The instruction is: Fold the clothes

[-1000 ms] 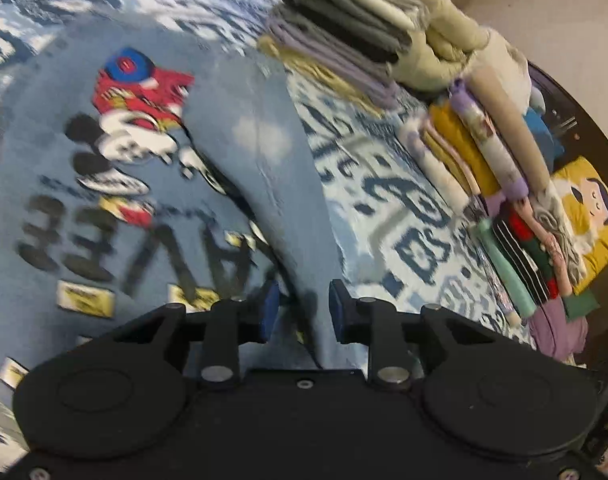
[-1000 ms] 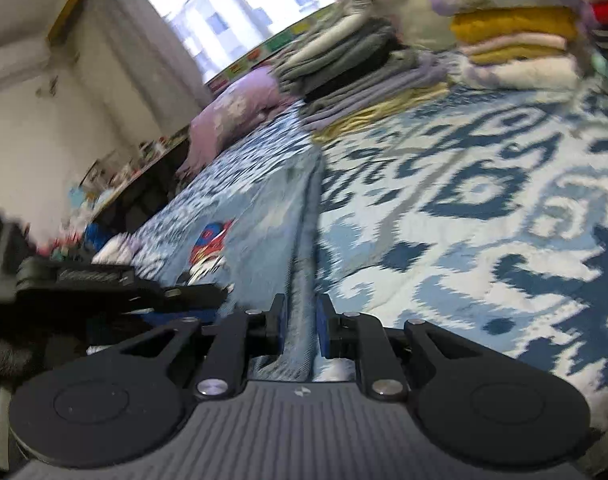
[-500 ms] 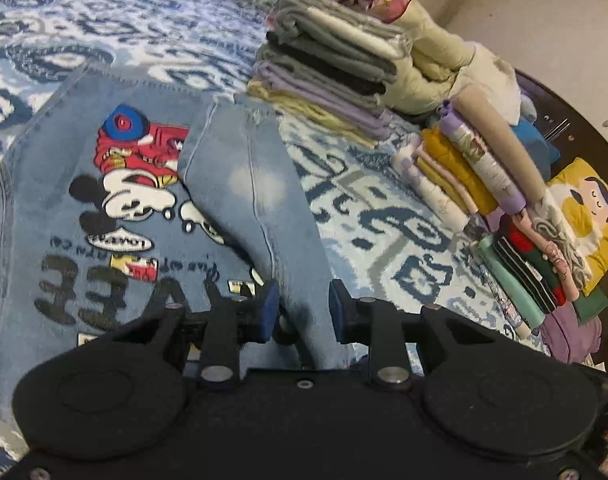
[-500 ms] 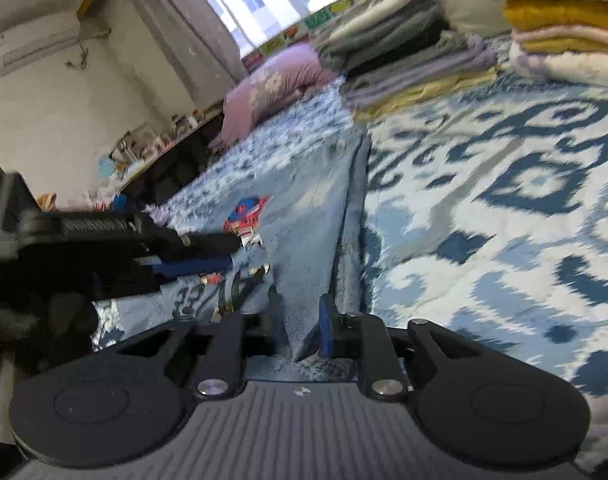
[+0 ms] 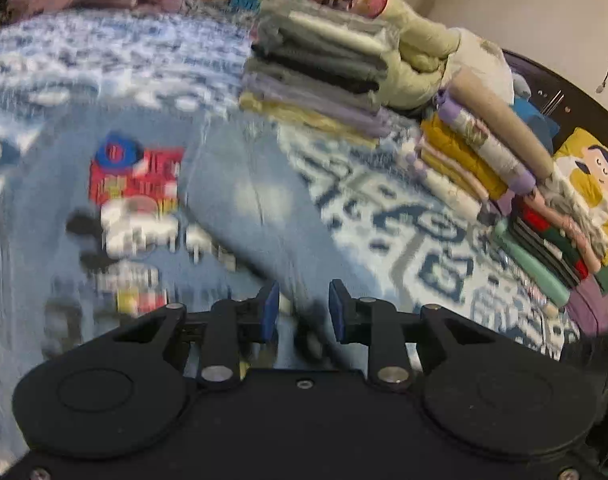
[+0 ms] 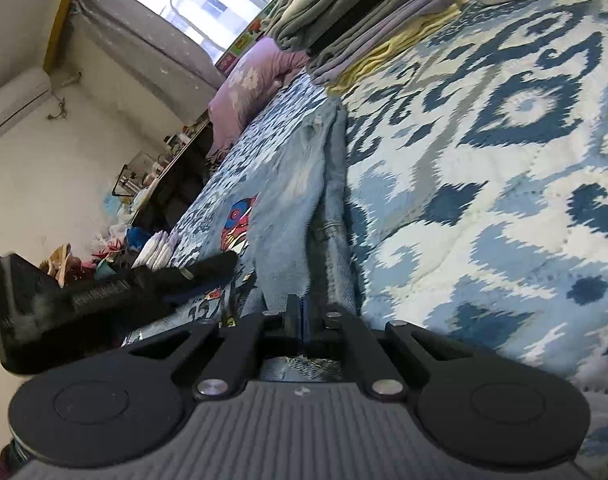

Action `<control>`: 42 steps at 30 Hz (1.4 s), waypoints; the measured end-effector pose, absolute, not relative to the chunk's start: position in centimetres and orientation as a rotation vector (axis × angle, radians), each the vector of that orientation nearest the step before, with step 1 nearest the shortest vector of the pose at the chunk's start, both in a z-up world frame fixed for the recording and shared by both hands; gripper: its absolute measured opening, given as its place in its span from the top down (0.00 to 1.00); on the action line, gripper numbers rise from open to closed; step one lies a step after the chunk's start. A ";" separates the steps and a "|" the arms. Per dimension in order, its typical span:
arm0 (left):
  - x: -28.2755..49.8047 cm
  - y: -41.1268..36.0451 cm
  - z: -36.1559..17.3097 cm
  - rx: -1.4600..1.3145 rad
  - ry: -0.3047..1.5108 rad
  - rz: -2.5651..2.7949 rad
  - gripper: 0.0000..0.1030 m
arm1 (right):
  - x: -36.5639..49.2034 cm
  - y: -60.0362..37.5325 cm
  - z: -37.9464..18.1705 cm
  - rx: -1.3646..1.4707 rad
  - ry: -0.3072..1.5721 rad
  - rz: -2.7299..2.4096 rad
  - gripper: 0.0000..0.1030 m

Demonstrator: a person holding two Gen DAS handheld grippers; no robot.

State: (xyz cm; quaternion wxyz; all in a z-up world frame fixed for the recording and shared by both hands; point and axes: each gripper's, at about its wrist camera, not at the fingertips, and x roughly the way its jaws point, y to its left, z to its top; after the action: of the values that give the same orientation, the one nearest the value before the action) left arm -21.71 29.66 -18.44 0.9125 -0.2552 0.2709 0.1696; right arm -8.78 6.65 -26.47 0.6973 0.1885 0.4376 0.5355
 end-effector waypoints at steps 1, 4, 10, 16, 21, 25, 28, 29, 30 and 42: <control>-20.7 30.3 -17.8 -0.510 0.563 0.358 0.74 | -8.8 6.7 -26.4 0.413 0.975 1.190 0.95; -16.2 32.5 -16.9 -0.447 0.597 0.388 0.72 | -9.3 7.3 -26.2 0.365 0.964 1.204 0.91; -6.2 36.2 -18.0 -0.408 0.713 0.435 0.72 | -9.4 7.6 -26.0 0.321 0.965 1.206 0.88; -1.7 38.0 -20.0 -0.387 0.802 0.507 0.77 | -9.7 8.2 -25.6 0.263 0.944 1.215 0.83; -1.6 39.3 -20.5 -0.487 0.800 0.536 0.89 | -8.9 8.2 -25.8 0.299 0.972 1.220 0.80; -1.2 39.0 -20.6 -0.463 0.815 0.553 0.98 | -8.6 8.2 -25.9 0.316 0.988 1.216 0.80; -1.1 38.9 -20.4 -0.458 0.798 0.569 1.00 | -8.8 8.1 -25.5 0.299 0.968 1.209 0.78; -1.2 38.9 -20.2 -0.466 0.784 0.574 1.00 | -8.8 8.0 -25.3 0.295 0.960 1.206 0.74; -1.2 39.0 -20.0 -0.475 0.770 0.578 1.00 | -8.7 7.9 -25.3 0.295 0.958 1.207 0.73; -0.1 39.3 -20.6 -0.447 0.796 0.582 0.88 | -8.1 7.4 -26.5 0.376 1.059 1.213 0.70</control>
State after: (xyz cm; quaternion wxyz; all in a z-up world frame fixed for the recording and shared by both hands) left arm -0.09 39.34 -20.65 0.8570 -0.2127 0.3789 0.2770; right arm -8.14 7.44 -26.51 0.6773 0.1672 0.4712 0.5397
